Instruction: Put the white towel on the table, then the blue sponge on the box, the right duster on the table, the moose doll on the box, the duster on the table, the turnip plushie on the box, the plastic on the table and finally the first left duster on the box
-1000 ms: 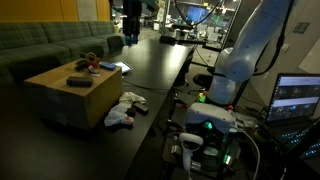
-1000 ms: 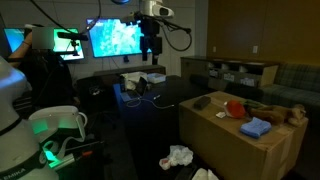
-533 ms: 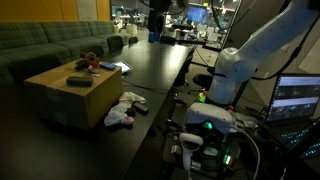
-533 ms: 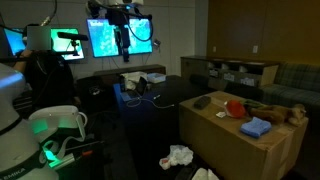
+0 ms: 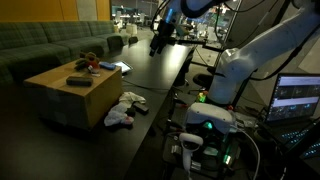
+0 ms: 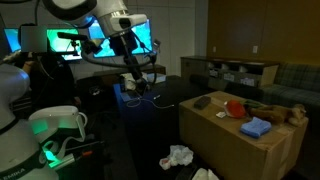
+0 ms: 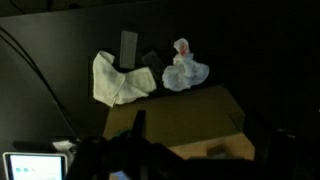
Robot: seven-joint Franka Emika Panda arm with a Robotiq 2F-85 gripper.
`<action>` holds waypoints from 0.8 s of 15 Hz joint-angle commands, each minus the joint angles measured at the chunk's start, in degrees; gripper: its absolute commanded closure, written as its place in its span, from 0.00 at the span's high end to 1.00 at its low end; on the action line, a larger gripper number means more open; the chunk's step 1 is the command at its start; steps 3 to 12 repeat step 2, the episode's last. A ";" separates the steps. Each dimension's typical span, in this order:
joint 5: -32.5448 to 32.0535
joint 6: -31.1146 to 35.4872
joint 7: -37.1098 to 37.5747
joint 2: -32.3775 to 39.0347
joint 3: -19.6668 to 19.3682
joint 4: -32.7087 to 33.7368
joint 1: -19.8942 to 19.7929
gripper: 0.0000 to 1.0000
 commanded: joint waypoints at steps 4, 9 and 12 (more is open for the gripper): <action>-0.40 19.07 -9.11 12.94 -9.49 -0.20 -4.20 1.00; -0.40 19.07 -9.11 12.94 -9.49 -0.20 -4.20 1.00; -0.40 19.07 -9.11 12.94 -9.49 -0.20 -4.20 1.00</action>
